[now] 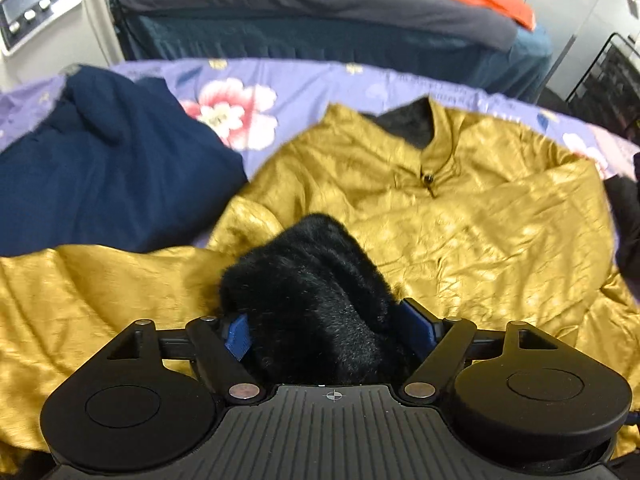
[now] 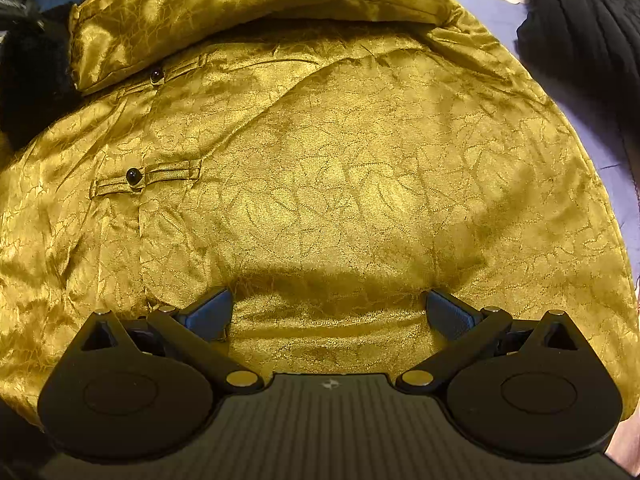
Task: Fold large clothes
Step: 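Grasp the other black fur cuff with the left gripper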
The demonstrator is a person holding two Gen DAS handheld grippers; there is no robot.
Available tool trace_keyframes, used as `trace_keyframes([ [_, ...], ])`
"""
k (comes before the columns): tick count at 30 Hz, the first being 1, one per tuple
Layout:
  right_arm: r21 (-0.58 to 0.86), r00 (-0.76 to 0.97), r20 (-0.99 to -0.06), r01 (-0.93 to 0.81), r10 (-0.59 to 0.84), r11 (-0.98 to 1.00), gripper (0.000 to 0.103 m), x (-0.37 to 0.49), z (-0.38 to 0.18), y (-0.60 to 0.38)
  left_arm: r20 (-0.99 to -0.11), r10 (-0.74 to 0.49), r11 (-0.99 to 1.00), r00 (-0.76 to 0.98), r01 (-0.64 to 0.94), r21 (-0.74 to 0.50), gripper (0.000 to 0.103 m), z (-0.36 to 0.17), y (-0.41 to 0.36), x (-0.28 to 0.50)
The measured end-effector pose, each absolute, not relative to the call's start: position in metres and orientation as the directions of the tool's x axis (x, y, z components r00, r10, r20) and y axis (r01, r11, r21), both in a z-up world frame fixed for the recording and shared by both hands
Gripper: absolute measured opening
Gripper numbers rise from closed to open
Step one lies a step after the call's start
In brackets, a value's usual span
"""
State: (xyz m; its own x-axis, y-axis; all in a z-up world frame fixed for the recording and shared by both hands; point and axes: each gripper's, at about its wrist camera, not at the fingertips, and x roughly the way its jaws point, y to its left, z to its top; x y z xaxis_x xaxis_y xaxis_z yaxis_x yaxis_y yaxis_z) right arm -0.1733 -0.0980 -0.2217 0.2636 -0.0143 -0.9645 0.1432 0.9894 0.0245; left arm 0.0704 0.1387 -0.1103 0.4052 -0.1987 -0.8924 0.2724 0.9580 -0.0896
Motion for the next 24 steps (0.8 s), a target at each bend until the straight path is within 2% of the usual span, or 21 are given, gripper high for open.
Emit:
trace_keyframes([
  [5,0.025,0.264,-0.964,0.137,-0.012,0.990,0.103,-0.173,-0.221,-0.098,-0.861,-0.179,0.964,0.476,0.259,-0.058,0.103,-0.083,0.152,0.056],
  [11,0.025,0.263,-0.965,0.131,-0.011,0.991,0.103,-0.173,-0.222,-0.097,-0.837,-0.260,0.943,0.482,0.313,-0.113,0.103,-0.079,0.145,0.037],
  [16,0.022,0.241,-0.971,0.131,-0.010,0.991,0.103,-0.167,-0.220,-0.097,-0.861,-0.260,0.899,0.436,0.434,-0.052,0.103,-0.110,0.104,0.031],
  [20,0.026,0.221,-0.975,0.137,-0.005,0.990,0.103,-0.158,-0.215,-0.100,-0.911,-0.117,0.895,0.396,0.440,0.077,0.103,-0.161,0.088,0.045],
  [24,0.026,0.219,-0.976,0.142,-0.006,0.989,0.103,-0.154,-0.211,-0.102,-0.912,-0.123,0.906,0.391,0.419,0.058,0.103,-0.178,0.088,0.056],
])
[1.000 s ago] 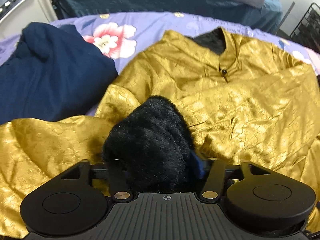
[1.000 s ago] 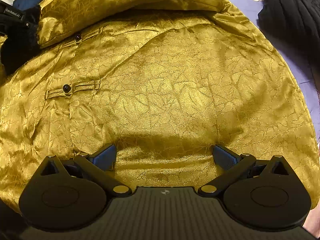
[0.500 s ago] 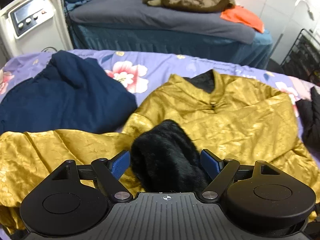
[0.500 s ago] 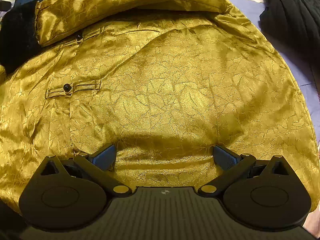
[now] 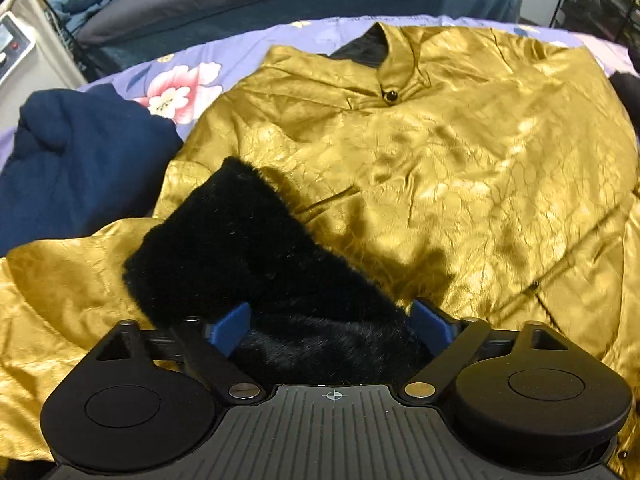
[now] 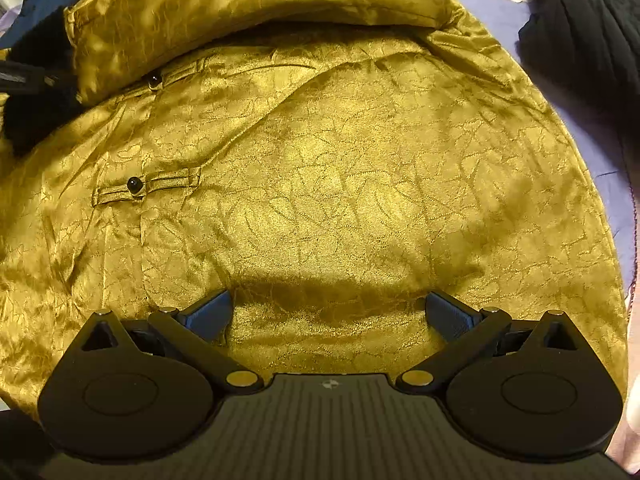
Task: Fold large clothes
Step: 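Grasp the other black fur cuff with the left gripper, then lift the fur-cuffed sleeve with the left gripper and fold it over the jacket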
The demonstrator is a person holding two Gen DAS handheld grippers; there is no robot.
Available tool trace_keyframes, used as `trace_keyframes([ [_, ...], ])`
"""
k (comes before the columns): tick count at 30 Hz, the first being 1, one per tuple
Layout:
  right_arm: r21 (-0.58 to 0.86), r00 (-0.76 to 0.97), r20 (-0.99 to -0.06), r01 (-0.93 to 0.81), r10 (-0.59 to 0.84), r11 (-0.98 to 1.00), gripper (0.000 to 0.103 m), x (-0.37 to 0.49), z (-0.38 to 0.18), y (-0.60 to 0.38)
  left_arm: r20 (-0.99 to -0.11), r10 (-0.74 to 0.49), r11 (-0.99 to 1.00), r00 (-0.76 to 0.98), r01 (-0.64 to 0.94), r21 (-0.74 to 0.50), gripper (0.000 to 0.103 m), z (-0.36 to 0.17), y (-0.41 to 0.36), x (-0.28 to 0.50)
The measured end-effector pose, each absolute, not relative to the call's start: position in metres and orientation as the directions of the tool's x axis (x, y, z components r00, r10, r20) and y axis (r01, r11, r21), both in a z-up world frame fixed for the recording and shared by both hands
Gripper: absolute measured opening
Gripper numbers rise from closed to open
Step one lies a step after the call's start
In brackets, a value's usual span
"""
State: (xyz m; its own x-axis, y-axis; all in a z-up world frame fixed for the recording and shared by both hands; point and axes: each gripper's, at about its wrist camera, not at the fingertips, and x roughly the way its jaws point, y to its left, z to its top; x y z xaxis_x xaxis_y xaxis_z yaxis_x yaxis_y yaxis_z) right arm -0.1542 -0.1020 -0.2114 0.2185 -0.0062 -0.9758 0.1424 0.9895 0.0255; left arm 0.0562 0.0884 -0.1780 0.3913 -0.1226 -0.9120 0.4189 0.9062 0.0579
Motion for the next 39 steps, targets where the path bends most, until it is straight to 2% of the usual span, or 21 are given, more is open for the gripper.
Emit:
trace_keyframes([
  [5,0.014,0.206,-0.978,0.133,-0.014,0.991,0.103,-0.153,-0.210,-0.099,-0.909,-0.132,0.909,0.395,0.414,0.048,0.103,-0.167,0.088,0.051],
  [9,0.009,0.212,-0.977,0.119,-0.017,0.993,0.103,-0.158,-0.206,-0.095,-0.856,-0.233,0.930,0.462,0.363,-0.058,0.103,-0.134,0.109,0.029],
  [12,0.009,0.209,-0.978,0.116,-0.015,0.993,0.103,-0.158,-0.205,-0.090,-0.822,-0.244,0.952,0.514,0.290,-0.102,0.103,-0.114,0.135,0.009],
  [19,0.008,0.204,-0.979,0.103,-0.014,0.995,0.103,-0.153,-0.207,-0.083,-0.800,-0.044,0.998,0.598,-0.014,-0.065,0.103,-0.101,0.227,-0.037],
  [23,0.006,0.198,-0.980,0.103,-0.014,0.995,0.103,-0.147,-0.209,-0.084,-0.829,0.102,0.978,0.550,-0.210,-0.019,0.103,-0.111,0.278,-0.057],
  [27,0.005,0.188,-0.982,0.107,-0.016,0.994,0.103,-0.143,-0.210,-0.086,-0.821,0.227,0.935,0.524,-0.354,0.032,0.103,-0.120,0.315,-0.069],
  [32,-0.002,0.178,-0.984,0.113,-0.022,0.994,0.103,-0.139,-0.216,-0.085,-0.804,0.265,0.936,0.532,-0.343,0.081,0.103,-0.131,0.333,-0.049],
  [39,-0.010,0.168,-0.985,0.117,-0.029,0.993,0.103,-0.136,-0.219,-0.084,-0.796,0.345,0.933,0.498,-0.275,0.232,0.103,-0.154,0.329,-0.012],
])
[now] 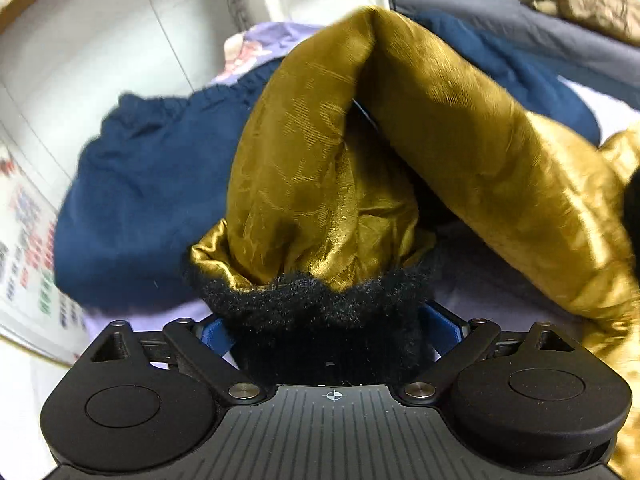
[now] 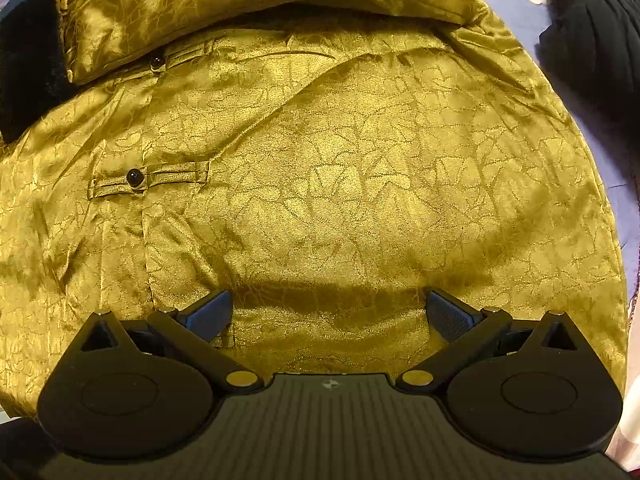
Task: Fold large clothes
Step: 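Lift the fur-cuffed sleeve with the left gripper and fold it over the jacket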
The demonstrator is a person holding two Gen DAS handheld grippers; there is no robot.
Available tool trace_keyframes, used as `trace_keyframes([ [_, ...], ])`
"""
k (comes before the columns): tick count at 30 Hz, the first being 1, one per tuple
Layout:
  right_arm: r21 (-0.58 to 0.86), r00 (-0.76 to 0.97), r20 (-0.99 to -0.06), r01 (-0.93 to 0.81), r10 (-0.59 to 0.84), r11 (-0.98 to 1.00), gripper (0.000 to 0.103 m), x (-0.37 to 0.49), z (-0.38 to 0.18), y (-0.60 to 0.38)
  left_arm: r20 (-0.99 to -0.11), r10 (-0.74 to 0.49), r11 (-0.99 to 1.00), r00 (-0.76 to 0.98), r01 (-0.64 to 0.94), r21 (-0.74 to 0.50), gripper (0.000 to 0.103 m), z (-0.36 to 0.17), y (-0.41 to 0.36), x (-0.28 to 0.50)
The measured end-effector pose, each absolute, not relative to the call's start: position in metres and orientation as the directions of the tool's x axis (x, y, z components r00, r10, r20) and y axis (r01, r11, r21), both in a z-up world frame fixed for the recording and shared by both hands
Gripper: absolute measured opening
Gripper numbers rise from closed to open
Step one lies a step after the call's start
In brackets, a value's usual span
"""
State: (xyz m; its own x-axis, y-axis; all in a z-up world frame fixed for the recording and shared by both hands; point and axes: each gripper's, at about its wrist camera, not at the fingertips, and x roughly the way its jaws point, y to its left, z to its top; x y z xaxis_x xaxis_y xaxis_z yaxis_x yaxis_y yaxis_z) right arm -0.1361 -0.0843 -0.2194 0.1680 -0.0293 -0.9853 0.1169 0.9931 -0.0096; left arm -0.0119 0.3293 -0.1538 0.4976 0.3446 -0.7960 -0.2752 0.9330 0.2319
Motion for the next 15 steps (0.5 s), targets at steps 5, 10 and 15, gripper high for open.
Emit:
trace_keyframes([
  [5,-0.013,0.168,-0.985,0.119,-0.033,0.993,0.103,-0.136,-0.221,-0.082,-0.786,0.331,0.923,0.522,-0.351,0.156,0.088,-0.143,0.345,-0.016],
  [10,-0.014,0.175,-0.984,0.119,-0.035,0.993,0.103,-0.138,-0.221,-0.080,-0.703,0.416,0.887,0.576,-0.427,0.174,0.073,-0.102,0.356,-0.040],
  [15,-0.008,0.171,-0.985,0.118,-0.028,0.993,0.103,-0.138,-0.222,-0.081,-0.586,0.561,0.794,0.585,-0.579,0.182,0.071,-0.055,0.388,-0.069],
])
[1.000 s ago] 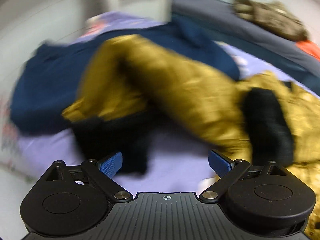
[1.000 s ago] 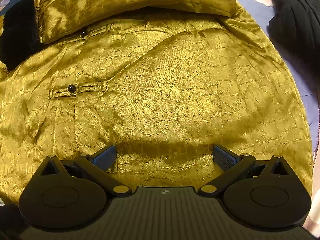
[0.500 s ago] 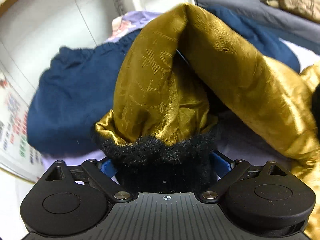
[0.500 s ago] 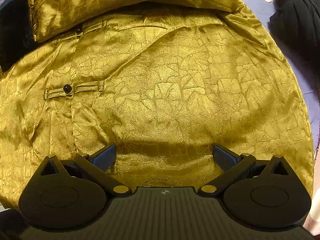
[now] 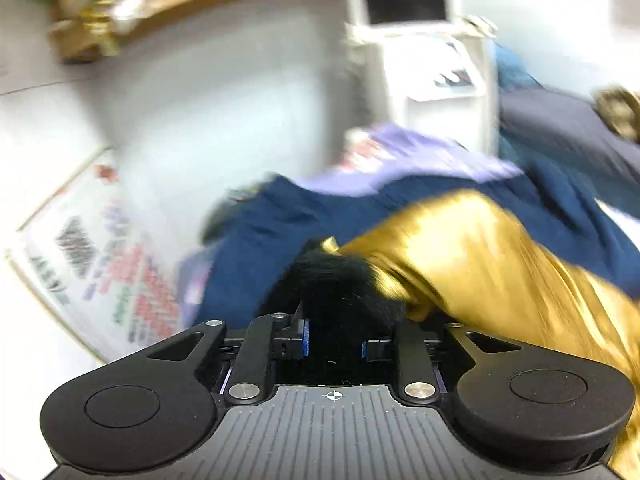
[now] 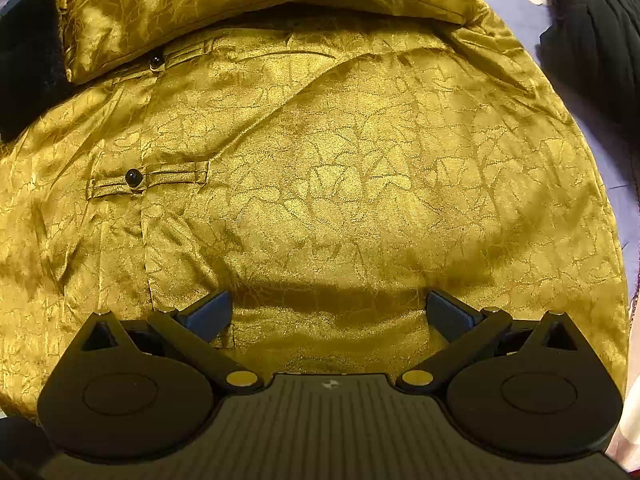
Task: Fold large clothes
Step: 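Lift the fur-cuffed sleeve with the left gripper and fold it over the jacket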
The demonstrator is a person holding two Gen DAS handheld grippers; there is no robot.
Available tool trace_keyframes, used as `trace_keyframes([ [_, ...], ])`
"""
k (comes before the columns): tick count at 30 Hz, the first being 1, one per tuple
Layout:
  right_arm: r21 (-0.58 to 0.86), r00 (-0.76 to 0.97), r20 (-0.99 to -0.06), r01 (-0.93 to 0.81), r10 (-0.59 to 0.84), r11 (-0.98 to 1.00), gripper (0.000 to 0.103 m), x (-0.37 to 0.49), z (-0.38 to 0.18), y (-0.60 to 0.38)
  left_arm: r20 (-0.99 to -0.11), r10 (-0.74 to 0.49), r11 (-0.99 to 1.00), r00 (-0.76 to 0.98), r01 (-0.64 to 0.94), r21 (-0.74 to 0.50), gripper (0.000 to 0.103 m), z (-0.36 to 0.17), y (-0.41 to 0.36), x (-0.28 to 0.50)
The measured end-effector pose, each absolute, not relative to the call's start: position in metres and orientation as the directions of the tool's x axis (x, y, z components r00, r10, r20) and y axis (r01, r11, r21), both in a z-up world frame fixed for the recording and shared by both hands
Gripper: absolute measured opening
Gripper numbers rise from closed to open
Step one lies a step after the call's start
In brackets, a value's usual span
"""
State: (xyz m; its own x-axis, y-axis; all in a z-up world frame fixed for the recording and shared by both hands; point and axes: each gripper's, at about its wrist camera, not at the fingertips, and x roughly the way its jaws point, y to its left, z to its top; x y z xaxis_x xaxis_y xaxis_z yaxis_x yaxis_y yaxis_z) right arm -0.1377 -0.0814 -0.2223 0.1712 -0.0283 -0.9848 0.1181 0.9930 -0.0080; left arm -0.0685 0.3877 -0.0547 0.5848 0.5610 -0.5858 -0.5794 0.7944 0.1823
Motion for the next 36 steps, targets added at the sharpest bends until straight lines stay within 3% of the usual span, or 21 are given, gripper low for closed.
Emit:
trace_keyframes([
  [9,0.002,0.163,-0.986,0.106,-0.016,0.994,0.103,-0.133,-0.223,-0.086,-0.662,0.555,0.744,0.503,-0.657,0.123,0.071,-0.065,0.408,-0.069],
  [14,0.004,0.168,-0.986,0.107,-0.014,0.994,0.103,-0.132,-0.223,-0.087,-0.594,0.521,0.814,0.613,-0.567,0.129,0.070,-0.048,0.369,-0.064],
  [20,0.008,0.177,-0.984,0.111,-0.011,0.994,0.103,-0.135,-0.223,-0.088,-0.481,0.368,0.928,0.795,-0.345,0.139,0.071,-0.013,0.299,-0.039],
  [29,0.011,0.186,-0.983,0.112,-0.010,0.994,0.103,-0.139,-0.222,-0.087,-0.514,-0.027,0.985,0.857,0.112,0.135,0.072,-0.039,0.146,-0.013],
  [31,0.011,0.187,-0.982,0.112,-0.010,0.994,0.103,-0.139,-0.221,-0.087,-0.553,-0.077,0.966,0.830,0.199,0.163,0.077,-0.054,0.111,-0.009],
  [32,0.010,0.188,-0.982,0.111,-0.011,0.994,0.103,-0.139,-0.221,-0.087,-0.567,-0.085,0.951,0.820,0.236,0.198,0.087,-0.063,0.095,-0.008],
  [33,0.009,0.189,-0.982,0.110,-0.012,0.994,0.103,-0.140,-0.222,-0.086,-0.584,-0.089,0.929,0.807,0.278,0.243,0.102,-0.072,0.078,-0.007],
  [36,0.009,0.189,-0.982,0.109,-0.011,0.994,0.103,-0.140,-0.222,-0.086,-0.638,-0.028,0.833,0.770,0.370,0.411,0.103,-0.108,0.031,-0.004],
])
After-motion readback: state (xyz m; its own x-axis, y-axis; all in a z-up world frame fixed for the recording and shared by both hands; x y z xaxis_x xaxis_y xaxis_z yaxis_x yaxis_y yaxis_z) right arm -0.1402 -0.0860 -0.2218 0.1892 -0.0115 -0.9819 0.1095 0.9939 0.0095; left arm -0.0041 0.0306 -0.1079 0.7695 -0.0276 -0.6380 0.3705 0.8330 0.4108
